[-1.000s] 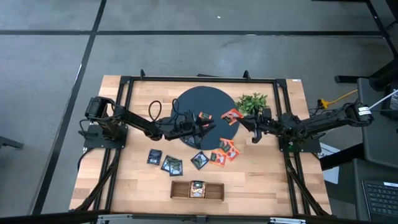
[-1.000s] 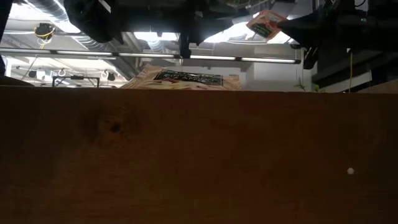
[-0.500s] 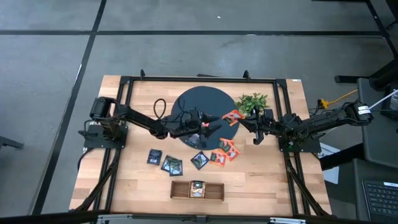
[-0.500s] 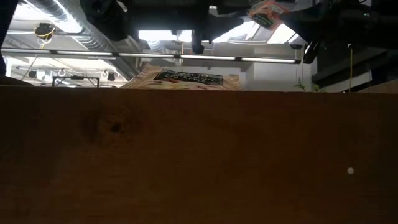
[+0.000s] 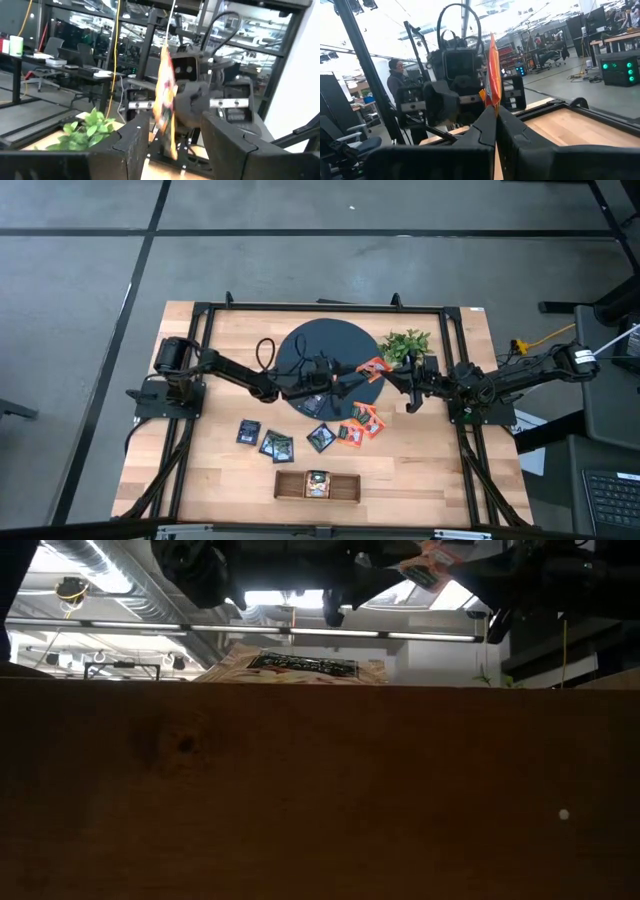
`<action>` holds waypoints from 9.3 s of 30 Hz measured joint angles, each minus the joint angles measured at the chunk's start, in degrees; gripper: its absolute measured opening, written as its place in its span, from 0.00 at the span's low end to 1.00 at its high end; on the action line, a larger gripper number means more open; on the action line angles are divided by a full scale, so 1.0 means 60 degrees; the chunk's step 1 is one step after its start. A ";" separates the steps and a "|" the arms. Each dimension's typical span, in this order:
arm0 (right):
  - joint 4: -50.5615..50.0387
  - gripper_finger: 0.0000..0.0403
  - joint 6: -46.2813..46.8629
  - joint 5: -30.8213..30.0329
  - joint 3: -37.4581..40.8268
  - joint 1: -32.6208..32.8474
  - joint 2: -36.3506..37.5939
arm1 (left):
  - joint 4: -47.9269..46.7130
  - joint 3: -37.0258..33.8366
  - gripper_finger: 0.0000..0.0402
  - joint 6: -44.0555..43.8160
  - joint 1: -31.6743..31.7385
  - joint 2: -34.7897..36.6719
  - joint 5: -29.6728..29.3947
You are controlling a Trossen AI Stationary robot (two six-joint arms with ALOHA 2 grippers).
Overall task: Pick & Place Tea
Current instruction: Put the orange tea bag into the right section of the wooden organizer
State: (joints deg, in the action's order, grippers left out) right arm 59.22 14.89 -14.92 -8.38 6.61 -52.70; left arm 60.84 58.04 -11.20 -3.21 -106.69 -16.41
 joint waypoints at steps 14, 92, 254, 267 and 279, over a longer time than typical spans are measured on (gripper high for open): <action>0.0029 0.02 -0.0158 0.0255 -0.0656 0.0000 -0.1036 | -0.0117 0.0007 0.30 -0.0247 0.0187 -0.0038 0.0005; -0.4822 0.37 0.0150 0.4010 -0.5183 -0.0157 -0.6238 | -1.2205 0.0000 0.02 -0.0247 -0.0163 0.2570 0.4636; -0.7322 0.06 -0.0841 0.2925 -0.6203 0.0397 -0.5374 | -1.1471 0.0678 0.01 -0.0247 -0.0647 0.2151 0.3422; -0.7413 0.01 -0.1067 0.2923 -0.6200 0.0397 -0.5367 | -1.1468 0.0678 0.05 -0.0251 -0.0709 0.2151 0.3422; -0.8698 0.00 -0.0207 0.2411 -0.6178 0.1292 -0.4405 | -1.2100 0.0678 0.12 -0.0097 -0.0835 0.2151 0.3371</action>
State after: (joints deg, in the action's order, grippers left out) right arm 7.03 13.65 -0.45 -45.45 14.36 -79.13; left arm -11.76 62.11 -11.79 -8.22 -93.78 3.82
